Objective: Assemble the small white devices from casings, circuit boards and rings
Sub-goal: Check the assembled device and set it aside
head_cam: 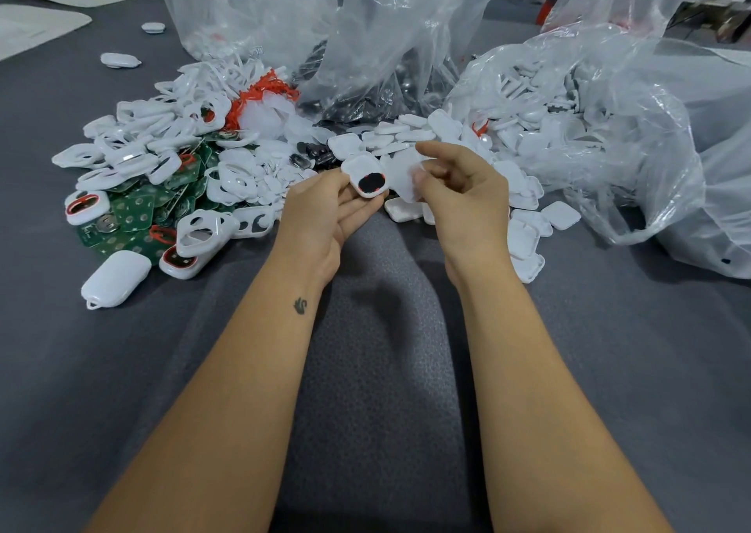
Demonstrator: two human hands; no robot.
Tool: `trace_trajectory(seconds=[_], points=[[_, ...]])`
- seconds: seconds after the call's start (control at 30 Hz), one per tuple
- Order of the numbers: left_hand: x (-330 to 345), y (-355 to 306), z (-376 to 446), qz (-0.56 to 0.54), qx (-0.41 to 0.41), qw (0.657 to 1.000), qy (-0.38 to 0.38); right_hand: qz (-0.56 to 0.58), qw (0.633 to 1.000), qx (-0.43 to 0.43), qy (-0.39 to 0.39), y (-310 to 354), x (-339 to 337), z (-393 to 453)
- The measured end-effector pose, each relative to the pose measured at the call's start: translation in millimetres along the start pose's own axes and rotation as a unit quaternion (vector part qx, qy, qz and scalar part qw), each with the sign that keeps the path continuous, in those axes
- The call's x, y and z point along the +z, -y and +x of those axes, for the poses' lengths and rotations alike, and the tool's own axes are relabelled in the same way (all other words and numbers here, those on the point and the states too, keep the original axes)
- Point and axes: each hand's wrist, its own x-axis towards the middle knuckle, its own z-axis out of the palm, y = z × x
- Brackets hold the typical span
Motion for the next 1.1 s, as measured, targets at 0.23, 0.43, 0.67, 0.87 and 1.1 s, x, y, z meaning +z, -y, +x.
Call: trace_trajectory(seconds=[0.23,0.43,0.67,0.87,1.1], points=[[1.5,-0.2,-3.2,0.033,0.006,0.999,0.007,-0.006,0.999,0.038,-0.020,-0.2,-0.5,1.0],[2.3,-0.1,-5.7,0.046,0.009,0.999,0.023,-0.015,0.999,0.025,-0.033,0.8,-1.4,0.8],[3.2,1.3,-6.7,0.046,0.011,0.998,0.037,0.000,0.998,0.045,-0.038,2.5,0.5,0.7],[2.8,3.3,-7.0,0.069,0.014,0.995,0.068,-0.049,0.998,0.030,-0.034,1.6,5.0,-1.0],[0.5,3.6,-5.2,0.086,0.016,0.993,0.080,-0.064,0.998,0.018,0.000,1.3,9.6,-3.6]])
